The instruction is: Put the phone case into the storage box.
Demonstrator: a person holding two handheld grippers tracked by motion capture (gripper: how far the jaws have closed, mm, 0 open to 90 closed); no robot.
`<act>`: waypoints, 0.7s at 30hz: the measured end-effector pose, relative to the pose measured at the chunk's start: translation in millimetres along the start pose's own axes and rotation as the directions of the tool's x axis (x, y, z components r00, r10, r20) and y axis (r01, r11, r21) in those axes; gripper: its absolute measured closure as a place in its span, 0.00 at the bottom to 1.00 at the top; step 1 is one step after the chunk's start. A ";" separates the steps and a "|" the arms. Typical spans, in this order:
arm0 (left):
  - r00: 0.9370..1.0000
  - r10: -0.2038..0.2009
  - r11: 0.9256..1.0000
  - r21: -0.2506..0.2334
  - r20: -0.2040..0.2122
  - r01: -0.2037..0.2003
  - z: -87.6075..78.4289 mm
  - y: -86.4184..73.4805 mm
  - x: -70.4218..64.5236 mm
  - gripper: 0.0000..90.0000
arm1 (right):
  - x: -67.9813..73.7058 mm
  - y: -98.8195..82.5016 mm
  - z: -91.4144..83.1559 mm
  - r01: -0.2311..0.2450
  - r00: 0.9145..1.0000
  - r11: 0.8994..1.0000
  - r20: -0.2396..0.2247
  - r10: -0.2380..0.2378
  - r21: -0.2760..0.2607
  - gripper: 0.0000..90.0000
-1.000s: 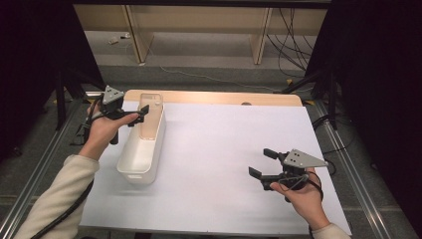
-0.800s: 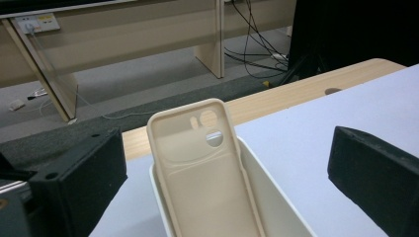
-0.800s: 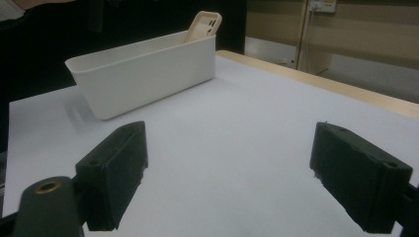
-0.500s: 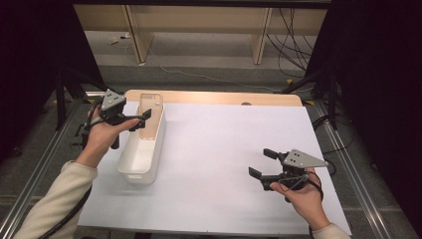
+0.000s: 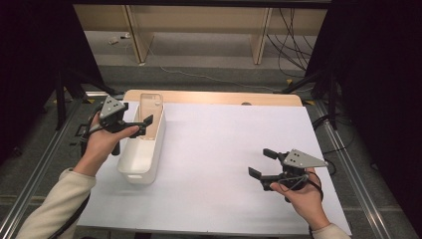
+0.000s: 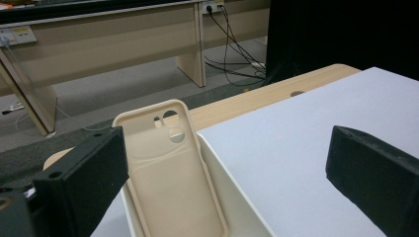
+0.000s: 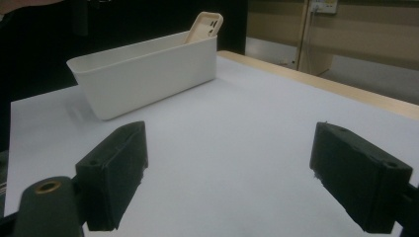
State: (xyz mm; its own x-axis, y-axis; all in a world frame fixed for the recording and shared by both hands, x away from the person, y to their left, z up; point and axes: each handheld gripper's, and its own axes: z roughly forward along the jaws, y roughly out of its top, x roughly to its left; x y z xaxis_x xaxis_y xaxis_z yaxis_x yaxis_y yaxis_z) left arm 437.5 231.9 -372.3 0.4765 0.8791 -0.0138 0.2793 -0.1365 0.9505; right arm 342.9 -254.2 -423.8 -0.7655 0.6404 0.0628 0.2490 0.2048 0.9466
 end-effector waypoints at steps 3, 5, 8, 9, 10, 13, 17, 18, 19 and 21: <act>1.000 0.000 1.000 -0.007 0.006 0.000 -3.3 -1.4 -2.9 0.03 | 0.4 -0.2 -0.1 -0.009 1.000 1.000 -0.001 0.009 0.007 0.18; 1.000 0.005 1.000 -0.013 0.011 -0.004 -4.9 -2.4 -4.7 0.03 | 0.6 -1.1 2.2 -0.014 1.000 1.000 -0.003 0.014 -0.021 0.18; 1.000 0.012 1.000 -0.014 0.018 -0.011 -8.7 -4.5 -8.4 0.03 | 0.7 0.1 -0.7 -0.016 1.000 1.000 -0.006 0.016 0.010 0.18; 1.000 0.016 1.000 -0.016 0.019 -0.016 -9.9 -5.5 -9.7 0.03 | 0.7 0.2 -1.0 -0.017 1.000 1.000 -0.004 0.017 0.012 0.18; 1.000 0.020 1.000 -0.019 0.022 -0.019 -11.1 -6.6 -11.5 0.03 | 0.7 -0.6 1.2 -0.022 1.000 1.000 -0.009 0.022 -0.019 0.18; 0.999 0.026 0.999 -0.022 0.036 -0.025 -15.3 -10.0 -16.6 0.03 | 0.4 -0.8 1.0 -0.019 1.000 1.000 -0.007 0.019 -0.017 0.18; 0.998 0.036 0.999 -0.036 0.051 -0.034 -22.2 -13.2 -22.3 0.03 | 0.8 -0.9 2.7 -0.024 1.000 0.999 -0.020 0.023 -0.038 0.18; 0.998 0.041 0.998 -0.041 0.056 -0.038 -23.8 -13.8 -23.4 0.03 | 0.9 -0.5 1.8 -0.022 1.000 0.999 -0.012 0.022 -0.029 0.18; 0.997 0.047 0.998 -0.045 0.063 -0.045 -25.9 -14.7 -25.0 0.03 | 0.6 -0.2 1.5 -0.017 1.000 1.000 -0.006 0.017 -0.027 0.18; 0.997 0.045 0.998 -0.049 0.067 -0.042 -29.0 -16.6 -27.9 0.03 | -0.5 0.3 1.3 -0.002 1.000 0.999 -0.006 0.001 -0.033 0.18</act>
State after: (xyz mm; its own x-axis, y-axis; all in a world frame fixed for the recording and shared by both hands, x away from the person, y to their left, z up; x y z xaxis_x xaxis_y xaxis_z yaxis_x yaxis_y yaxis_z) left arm 395.4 222.9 -378.7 0.5434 0.8394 0.0081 0.2184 -0.1507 0.9642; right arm 344.1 -253.5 -424.0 -0.7690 0.6359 0.0660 0.2307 0.1796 0.9563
